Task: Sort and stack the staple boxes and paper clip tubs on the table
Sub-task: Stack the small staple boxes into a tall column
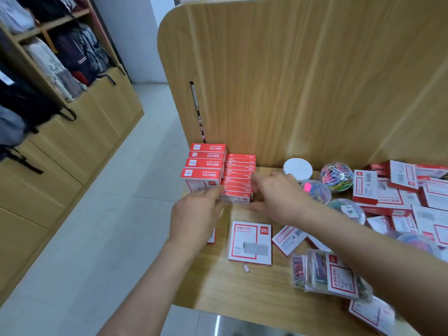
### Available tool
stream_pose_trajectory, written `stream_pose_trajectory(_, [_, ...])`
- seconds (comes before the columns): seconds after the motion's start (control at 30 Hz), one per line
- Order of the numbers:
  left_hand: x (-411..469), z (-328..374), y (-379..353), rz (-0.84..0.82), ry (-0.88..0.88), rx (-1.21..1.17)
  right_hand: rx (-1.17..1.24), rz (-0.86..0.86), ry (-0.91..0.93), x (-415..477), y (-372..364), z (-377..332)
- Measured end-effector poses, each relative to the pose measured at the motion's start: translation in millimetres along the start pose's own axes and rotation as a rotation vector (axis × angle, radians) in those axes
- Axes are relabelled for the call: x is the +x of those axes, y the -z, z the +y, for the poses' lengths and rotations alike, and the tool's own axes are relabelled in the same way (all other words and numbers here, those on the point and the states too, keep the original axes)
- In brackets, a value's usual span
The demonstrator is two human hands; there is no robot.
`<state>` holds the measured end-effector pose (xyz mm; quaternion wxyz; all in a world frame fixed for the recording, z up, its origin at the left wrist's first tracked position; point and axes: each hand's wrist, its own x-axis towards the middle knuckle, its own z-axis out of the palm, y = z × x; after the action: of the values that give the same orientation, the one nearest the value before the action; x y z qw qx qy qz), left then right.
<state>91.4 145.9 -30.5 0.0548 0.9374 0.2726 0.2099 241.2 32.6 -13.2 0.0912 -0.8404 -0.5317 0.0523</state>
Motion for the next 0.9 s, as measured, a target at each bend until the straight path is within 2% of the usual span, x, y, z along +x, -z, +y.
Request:
stream_pose_trajectory(0.23, [3.7, 0.4, -10.8, 0.115, -0.101, 0.086, 0.176, 0.015, -0.049, 0.2, 0.5, 3.7])
stream_pose_trajectory(0.6, [0.7, -6.4, -13.9, 0.175, -0.14, -0.05, 0.267, 0.008, -0.074, -2.8, 9.4, -1.5])
stream_pose_trajectory(0.7, [-2.0, -15.4, -0.6, 0.276, 0.01, -0.298, 0.409, 0.024, -0.18, -0.4, 20.1, -5.7])
stream_pose_trajectory(0.77, [4.3, -21.0, 14.7, 0.381, 0.234, -0.575, 0.671, 0.084, -0.313, 5.8, 27.1, -10.5])
stream_pose_trajectory(0.8, [11.9, -24.4, 21.3, 0.37, 0.367, -0.77, 0.855, 0.117, -0.398, 10.1, 29.5, -13.7])
stream_pose_trajectory(0.87, [32.6, -33.6, 26.2, 0.17, 0.609, -1.161, 1.191, 0.123, -0.546, 20.0, 28.8, -22.3])
stream_pose_trajectory(0.9, [43.1, -39.0, 26.1, 0.03, 0.673, -1.269, 1.29, 0.112, -0.604, 23.9, 25.6, -26.7])
